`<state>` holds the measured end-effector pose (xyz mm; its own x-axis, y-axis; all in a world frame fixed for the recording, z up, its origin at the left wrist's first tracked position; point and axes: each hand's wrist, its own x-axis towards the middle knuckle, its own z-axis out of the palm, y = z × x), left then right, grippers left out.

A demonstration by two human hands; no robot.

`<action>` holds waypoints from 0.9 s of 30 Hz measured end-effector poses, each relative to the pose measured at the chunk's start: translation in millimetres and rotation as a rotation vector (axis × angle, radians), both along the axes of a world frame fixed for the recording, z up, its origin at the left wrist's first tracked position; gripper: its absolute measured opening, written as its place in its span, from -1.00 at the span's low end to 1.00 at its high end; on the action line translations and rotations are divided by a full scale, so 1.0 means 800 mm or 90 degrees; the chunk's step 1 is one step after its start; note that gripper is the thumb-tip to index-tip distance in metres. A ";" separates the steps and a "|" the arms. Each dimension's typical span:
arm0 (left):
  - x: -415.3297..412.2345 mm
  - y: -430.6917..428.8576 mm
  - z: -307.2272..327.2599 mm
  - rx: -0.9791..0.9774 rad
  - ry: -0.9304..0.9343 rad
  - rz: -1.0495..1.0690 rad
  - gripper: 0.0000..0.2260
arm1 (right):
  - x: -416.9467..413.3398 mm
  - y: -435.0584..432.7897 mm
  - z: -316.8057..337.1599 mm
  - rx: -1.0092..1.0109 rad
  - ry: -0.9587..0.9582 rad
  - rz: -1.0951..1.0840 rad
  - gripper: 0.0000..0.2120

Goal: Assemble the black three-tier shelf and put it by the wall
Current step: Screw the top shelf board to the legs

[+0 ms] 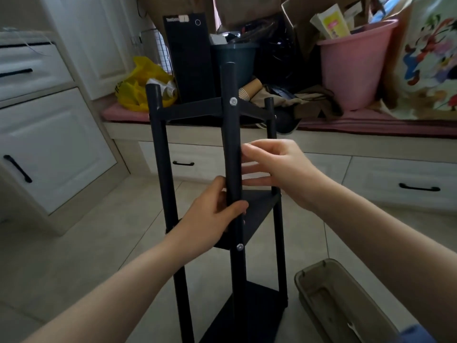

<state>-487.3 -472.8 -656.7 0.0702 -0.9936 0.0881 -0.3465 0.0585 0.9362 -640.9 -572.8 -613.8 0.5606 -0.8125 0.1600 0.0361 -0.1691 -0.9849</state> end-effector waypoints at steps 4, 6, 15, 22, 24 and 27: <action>0.007 -0.006 0.005 -0.013 -0.033 -0.019 -0.78 | -0.026 -0.012 -0.031 0.029 0.049 -0.078 -0.77; 0.008 -0.009 0.007 -0.016 -0.026 -0.032 -0.76 | -0.047 -0.016 -0.052 0.036 0.107 -0.107 -0.77; 0.008 -0.017 0.004 0.000 0.043 -0.105 -0.72 | -0.152 -0.011 -0.225 0.098 0.653 -0.049 -0.79; 0.001 -0.017 -0.002 -0.021 0.043 -0.098 -0.73 | -0.170 0.026 -0.353 0.123 0.922 0.066 -0.64; -0.001 -0.016 -0.001 -0.023 0.050 -0.095 -0.73 | -0.170 0.031 -0.370 0.146 0.918 0.057 -0.58; -0.006 -0.015 0.000 -0.022 0.055 -0.090 -0.75 | -0.170 0.040 -0.388 0.186 0.927 0.055 -0.48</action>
